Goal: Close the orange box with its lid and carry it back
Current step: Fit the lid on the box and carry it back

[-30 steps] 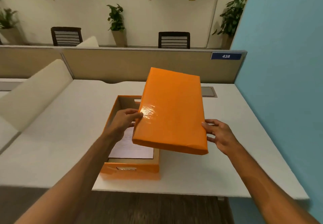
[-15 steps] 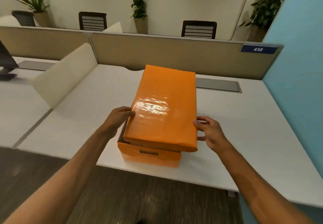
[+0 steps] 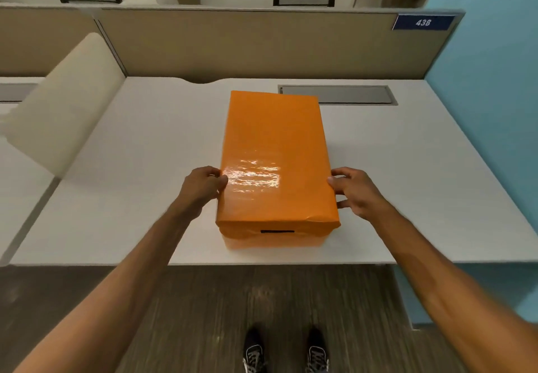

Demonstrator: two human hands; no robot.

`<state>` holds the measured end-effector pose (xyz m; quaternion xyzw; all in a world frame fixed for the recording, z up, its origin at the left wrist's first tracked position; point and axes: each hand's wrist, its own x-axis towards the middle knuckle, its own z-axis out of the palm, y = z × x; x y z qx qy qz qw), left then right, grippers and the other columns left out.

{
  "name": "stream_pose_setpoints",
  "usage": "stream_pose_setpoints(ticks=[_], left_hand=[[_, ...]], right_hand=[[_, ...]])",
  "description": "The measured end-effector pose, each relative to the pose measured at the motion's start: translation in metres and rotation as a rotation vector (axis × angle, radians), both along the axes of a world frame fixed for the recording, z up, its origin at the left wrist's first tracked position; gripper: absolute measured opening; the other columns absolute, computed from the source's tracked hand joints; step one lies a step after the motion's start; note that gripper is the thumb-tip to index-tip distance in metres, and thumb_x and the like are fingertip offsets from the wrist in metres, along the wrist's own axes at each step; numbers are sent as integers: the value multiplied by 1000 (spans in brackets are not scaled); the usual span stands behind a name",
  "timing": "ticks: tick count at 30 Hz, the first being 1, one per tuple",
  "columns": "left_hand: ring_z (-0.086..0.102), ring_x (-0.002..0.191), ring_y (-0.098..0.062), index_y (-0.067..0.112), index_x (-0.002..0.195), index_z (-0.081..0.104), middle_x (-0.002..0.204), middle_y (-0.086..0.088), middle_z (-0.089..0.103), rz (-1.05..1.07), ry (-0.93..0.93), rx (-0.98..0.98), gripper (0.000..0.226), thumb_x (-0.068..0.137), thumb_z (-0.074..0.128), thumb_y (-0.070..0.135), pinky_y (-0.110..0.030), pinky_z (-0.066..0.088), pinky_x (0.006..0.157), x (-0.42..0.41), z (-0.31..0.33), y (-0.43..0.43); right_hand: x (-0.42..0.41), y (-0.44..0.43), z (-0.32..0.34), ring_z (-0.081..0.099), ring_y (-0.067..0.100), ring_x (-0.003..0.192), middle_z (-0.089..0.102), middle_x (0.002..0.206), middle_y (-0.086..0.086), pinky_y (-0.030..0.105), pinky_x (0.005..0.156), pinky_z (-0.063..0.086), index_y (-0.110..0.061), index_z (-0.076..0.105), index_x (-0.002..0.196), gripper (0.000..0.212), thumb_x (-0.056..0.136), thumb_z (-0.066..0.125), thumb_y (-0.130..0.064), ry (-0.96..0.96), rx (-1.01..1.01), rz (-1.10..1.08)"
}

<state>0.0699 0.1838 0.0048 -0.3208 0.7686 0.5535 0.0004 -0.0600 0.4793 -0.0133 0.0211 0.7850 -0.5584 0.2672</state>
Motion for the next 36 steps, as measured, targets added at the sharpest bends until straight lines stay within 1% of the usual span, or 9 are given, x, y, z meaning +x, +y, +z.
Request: stream_pose_setpoints(ticks=[4, 9, 13, 17, 20, 23, 28, 32, 36], left_hand=[[63, 108, -34, 0, 124, 61, 119, -15, 67, -11, -12, -5, 35, 95, 58, 19, -53, 51, 98, 2, -7, -3], [61, 112, -35, 2, 130, 54, 126, -16, 62, -18, -20, 56, 39, 96, 57, 21, -53, 50, 98, 3, -17, -5], [59, 115, -35, -1, 130, 51, 126, -16, 61, -53, -33, 120, 37, 99, 53, 19, -52, 50, 98, 2, -21, -10], [55, 122, -35, 2, 132, 48, 132, -16, 57, -79, -67, 244, 37, 97, 52, 14, -55, 44, 105, -2, -26, -17], [45, 131, -37, 8, 143, 35, 146, -15, 44, -17, -48, 302, 55, 93, 57, 11, -53, 41, 107, -12, -27, -22], [41, 136, -37, 11, 149, 28, 153, -14, 37, 8, -21, 295, 66, 93, 62, 22, -51, 40, 106, -26, -25, -27], [43, 136, -36, 9, 150, 31, 153, -13, 39, 0, 19, 263, 65, 95, 58, 34, -52, 39, 110, -60, -18, -42], [46, 133, -36, 10, 149, 33, 152, -14, 41, 42, 24, 219, 63, 96, 58, 33, -51, 42, 107, -95, -13, -55], [50, 129, -36, 10, 147, 37, 149, -15, 45, 59, 31, 172, 64, 94, 60, 37, -46, 46, 98, -128, -11, -66]], right_hand=[[3, -6, -2, 63, 33, 106, 62, 128, 13, 48, 77, 54, -13, 53, 136, 39, 99, 57, -22, 35, 62, -9], [11, -12, -4, 60, 37, 116, 59, 135, 14, 59, 93, 52, -14, 50, 142, 43, 101, 53, -25, 93, 146, -15], [15, -17, -4, 59, 36, 119, 58, 138, 13, 60, 95, 51, -14, 50, 143, 43, 102, 51, -26, 106, 179, -30], [9, -19, -4, 59, 33, 113, 58, 135, 11, 54, 88, 52, -16, 50, 141, 42, 100, 55, -25, 67, 171, -63], [-2, -21, -6, 58, 31, 112, 57, 133, 9, 52, 87, 51, -18, 47, 143, 45, 99, 55, -22, 47, 145, -75], [-17, -28, -5, 57, 27, 109, 56, 129, 4, 47, 83, 52, -21, 48, 141, 45, 97, 58, -26, 85, 127, -51], [-53, -48, -4, 62, 13, 92, 59, 132, 7, 30, 64, 50, -20, 49, 140, 47, 97, 58, -35, 140, 94, -21], [-89, -64, -2, 59, 31, 119, 53, 144, 11, 46, 90, 53, -20, 38, 150, 58, 98, 56, -37, 185, 148, -12], [-120, -79, 3, 57, 34, 124, 52, 145, 12, 55, 100, 50, -26, 34, 152, 64, 96, 58, -42, 259, 192, 63]])
